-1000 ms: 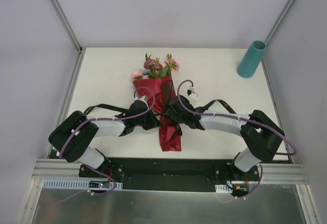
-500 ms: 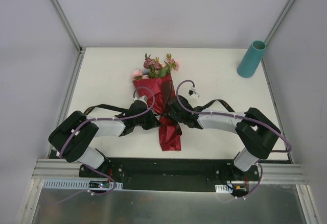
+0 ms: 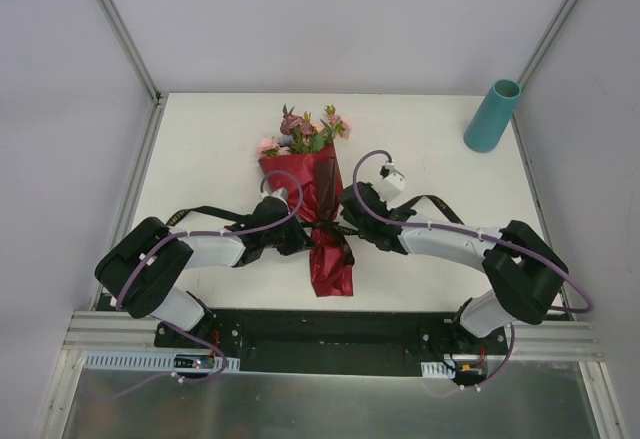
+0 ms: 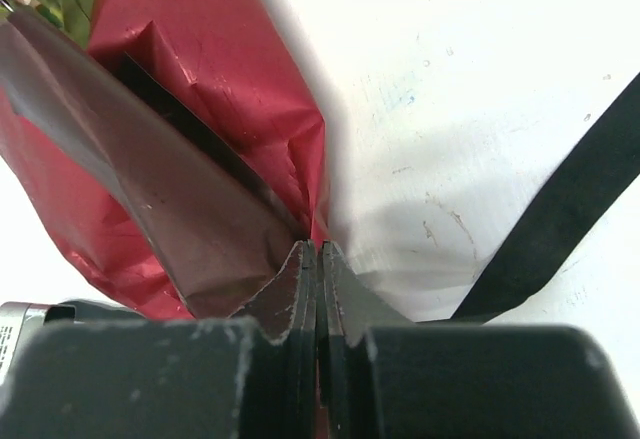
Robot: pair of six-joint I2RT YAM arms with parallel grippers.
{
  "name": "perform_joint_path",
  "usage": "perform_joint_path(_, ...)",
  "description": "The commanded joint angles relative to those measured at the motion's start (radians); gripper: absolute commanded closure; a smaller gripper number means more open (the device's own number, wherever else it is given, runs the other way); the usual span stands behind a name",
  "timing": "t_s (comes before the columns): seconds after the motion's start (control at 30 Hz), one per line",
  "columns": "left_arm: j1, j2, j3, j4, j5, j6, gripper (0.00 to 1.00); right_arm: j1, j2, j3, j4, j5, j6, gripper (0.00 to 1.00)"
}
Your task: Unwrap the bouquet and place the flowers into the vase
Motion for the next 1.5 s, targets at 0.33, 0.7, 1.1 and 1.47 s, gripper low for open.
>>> perform_joint_path(0.33,-0.006,-0.041,-0.005,0.0,0.015,0.02,1.0,-0.046,-0.03,-0.008,0.15,-0.516,-0.642,0.64)
perform_joint_path(0.7,-0.006,-0.035,0.005,0.0,0.021,0.02,1.0,-0.115,0.0,0.0,0.127,-0.74,-0.881,0.58)
perform_joint_path(1.1,-0.006,-0.033,0.009,-0.004,0.019,0.022,1.0,-0.123,0.106,0.038,0.179,-0.707,-0.896,0.61)
perform_joint_path(1.47,-0.006,-0.021,0.014,-0.046,-0.007,0.017,1.0,-0.129,0.002,-0.029,0.203,-0.348,-0.779,1.0)
